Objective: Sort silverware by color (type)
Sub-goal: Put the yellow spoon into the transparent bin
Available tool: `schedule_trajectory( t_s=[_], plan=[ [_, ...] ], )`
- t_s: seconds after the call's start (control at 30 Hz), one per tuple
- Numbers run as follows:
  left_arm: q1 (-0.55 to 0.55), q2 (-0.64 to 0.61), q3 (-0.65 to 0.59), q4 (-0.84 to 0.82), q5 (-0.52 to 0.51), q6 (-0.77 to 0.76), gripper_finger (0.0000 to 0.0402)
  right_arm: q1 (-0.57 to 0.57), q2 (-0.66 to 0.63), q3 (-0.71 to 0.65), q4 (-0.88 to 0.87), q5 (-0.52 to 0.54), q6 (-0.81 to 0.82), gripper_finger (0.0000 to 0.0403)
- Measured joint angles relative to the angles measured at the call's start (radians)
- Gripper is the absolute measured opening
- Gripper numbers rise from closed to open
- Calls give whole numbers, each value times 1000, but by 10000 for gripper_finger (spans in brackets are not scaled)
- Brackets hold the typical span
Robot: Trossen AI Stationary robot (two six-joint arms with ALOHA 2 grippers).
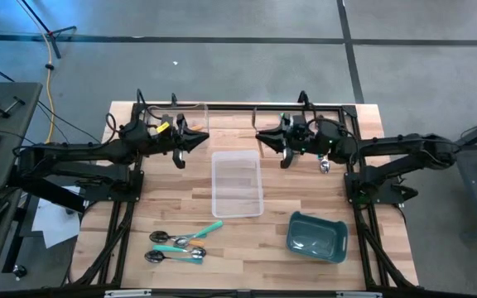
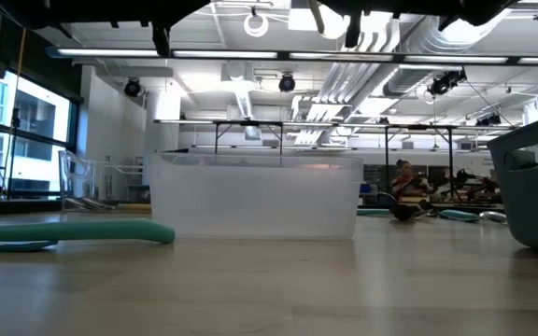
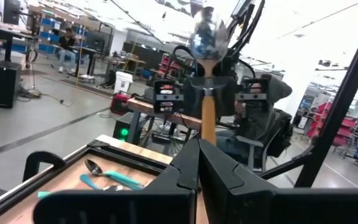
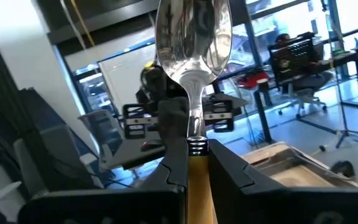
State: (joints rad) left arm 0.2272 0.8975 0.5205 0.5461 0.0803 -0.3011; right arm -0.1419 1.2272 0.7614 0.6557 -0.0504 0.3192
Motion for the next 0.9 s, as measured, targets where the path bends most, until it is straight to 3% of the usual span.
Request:
schedule_trajectory(
  t_s=[0.53, 0.67, 0.9],
  plan=[
    [0, 16, 0, -1, -8, 11, 8, 14, 44, 3, 30, -2, 13, 21],
    [-2, 31, 0, 28, -27, -45, 44, 14, 44, 3, 30, -2, 13, 21],
    [-39, 97, 28, 111, -81, -64, 143, 12, 44, 3, 33, -2, 12, 21]
  ],
)
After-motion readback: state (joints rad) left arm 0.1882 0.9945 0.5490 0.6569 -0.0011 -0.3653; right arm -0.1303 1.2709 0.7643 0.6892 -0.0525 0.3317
